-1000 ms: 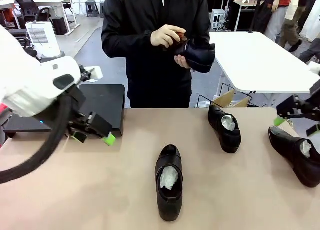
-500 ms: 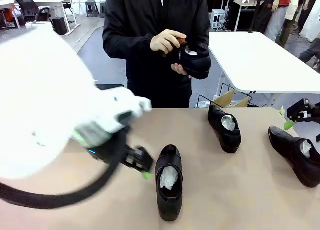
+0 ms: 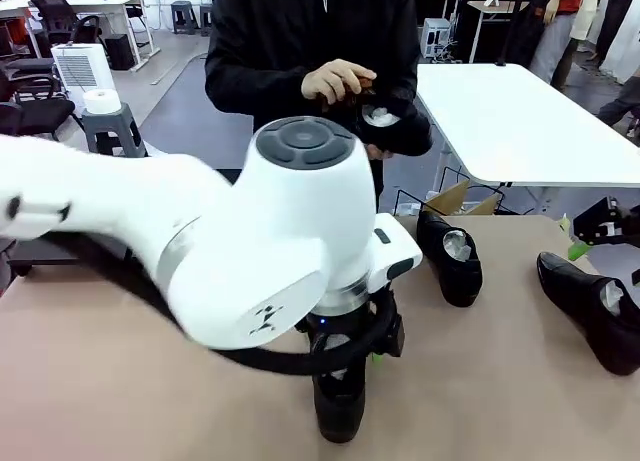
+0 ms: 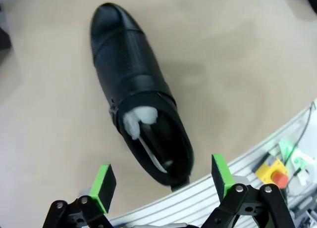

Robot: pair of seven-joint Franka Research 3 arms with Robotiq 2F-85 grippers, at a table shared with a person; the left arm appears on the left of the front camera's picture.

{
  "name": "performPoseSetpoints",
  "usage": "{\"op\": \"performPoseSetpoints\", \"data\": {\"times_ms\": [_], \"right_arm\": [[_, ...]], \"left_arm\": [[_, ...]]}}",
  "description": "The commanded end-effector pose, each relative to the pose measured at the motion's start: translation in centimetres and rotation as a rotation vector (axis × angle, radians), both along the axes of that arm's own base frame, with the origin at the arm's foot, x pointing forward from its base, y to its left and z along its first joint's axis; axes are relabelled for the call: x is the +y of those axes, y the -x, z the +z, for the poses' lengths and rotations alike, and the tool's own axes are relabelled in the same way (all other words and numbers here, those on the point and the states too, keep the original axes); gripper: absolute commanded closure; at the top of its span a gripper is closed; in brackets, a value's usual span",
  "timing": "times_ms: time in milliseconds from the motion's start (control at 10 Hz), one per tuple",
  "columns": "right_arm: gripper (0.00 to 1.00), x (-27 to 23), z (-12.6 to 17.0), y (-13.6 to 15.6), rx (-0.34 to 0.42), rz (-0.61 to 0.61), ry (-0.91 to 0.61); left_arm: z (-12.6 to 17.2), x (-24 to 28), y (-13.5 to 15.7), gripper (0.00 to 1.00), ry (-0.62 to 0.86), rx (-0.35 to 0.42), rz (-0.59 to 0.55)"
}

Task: Organize the shoes by placing them on the stand.
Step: Place the Shoe from the middle of the table onto the Shoes Stand.

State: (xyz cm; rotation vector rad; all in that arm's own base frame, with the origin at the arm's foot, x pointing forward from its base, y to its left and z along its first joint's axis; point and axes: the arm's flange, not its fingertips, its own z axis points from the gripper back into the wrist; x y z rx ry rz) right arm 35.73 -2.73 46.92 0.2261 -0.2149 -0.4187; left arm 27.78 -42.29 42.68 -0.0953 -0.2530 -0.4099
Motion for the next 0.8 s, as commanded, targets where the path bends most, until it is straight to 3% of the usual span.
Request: {"op": "performPoseSetpoints", "data": {"times_ms": [0,300,700], "right_arm": [[0.0,0.0,-0.1,-0.1,-0.001,0.006,-0.003],[0.0,0.0,-0.1,-0.1,-0.001,0.006,-0.003],[0.0,0.0,-0.1,-0.1,-0.001,0.006,-0.003]], "left_arm": [[-0.7,-3.1,-0.7,0.0,-0.037,0.045,0.097],[-3.0,-5.1,-0.4,0.0,-0.022,0.116,0.168],[-5.5,-6.4,0.2,0.0,-0.019,0.13,0.176]]}}
